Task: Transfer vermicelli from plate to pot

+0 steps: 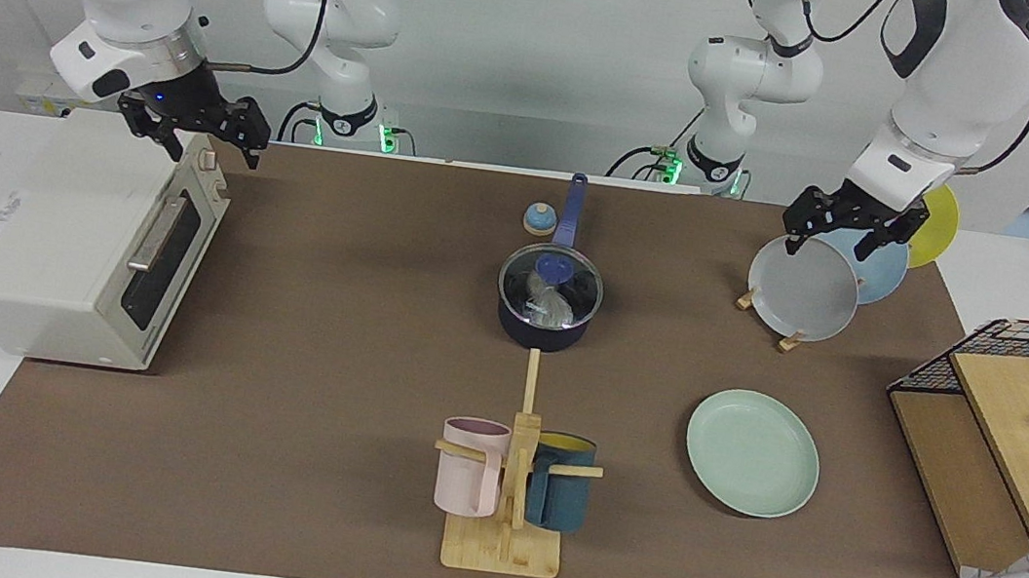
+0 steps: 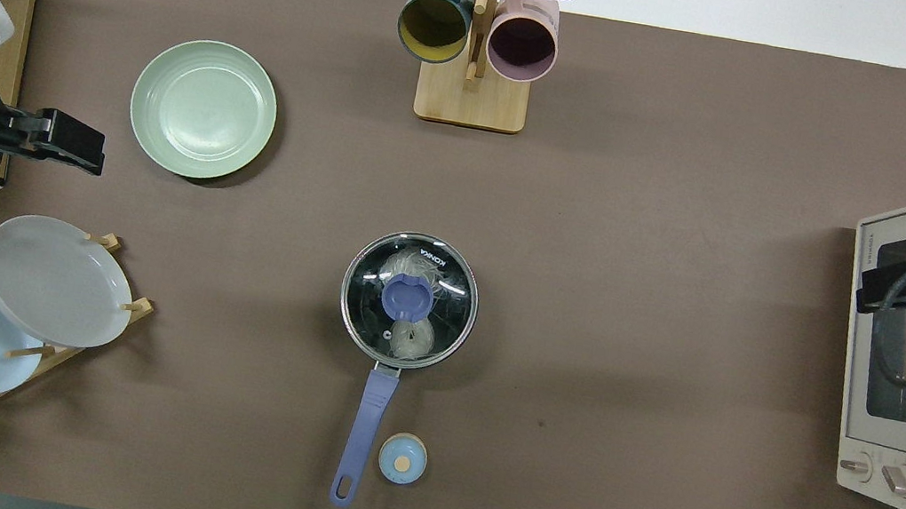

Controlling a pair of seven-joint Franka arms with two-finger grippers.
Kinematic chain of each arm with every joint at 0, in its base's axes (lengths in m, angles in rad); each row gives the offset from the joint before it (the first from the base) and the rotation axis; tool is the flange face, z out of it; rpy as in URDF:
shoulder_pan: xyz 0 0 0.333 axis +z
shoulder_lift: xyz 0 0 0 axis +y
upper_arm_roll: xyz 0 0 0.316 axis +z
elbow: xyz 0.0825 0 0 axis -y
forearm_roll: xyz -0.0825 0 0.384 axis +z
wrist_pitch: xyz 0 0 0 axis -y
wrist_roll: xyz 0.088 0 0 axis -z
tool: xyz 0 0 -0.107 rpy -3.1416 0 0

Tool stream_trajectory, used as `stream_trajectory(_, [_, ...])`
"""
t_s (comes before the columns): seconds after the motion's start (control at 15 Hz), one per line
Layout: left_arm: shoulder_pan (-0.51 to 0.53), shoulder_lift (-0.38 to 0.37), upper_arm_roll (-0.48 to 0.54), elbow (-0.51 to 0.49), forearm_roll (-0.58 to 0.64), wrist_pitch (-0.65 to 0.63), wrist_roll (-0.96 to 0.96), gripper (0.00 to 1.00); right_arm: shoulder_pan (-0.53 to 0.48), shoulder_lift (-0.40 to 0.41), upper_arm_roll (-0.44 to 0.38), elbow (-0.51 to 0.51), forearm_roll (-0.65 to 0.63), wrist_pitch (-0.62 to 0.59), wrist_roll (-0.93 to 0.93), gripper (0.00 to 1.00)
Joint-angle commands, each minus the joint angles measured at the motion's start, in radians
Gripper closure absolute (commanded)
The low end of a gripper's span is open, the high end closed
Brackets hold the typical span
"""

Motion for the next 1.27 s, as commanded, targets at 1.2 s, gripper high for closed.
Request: stream_trajectory(1.2, [0.006, -0.01, 0.001, -0.015, -0.013, 0.006, 0.0, 0.0, -0.012, -0.021, 0.016, -0.009, -0.003, 0.002, -0.02, 0.0])
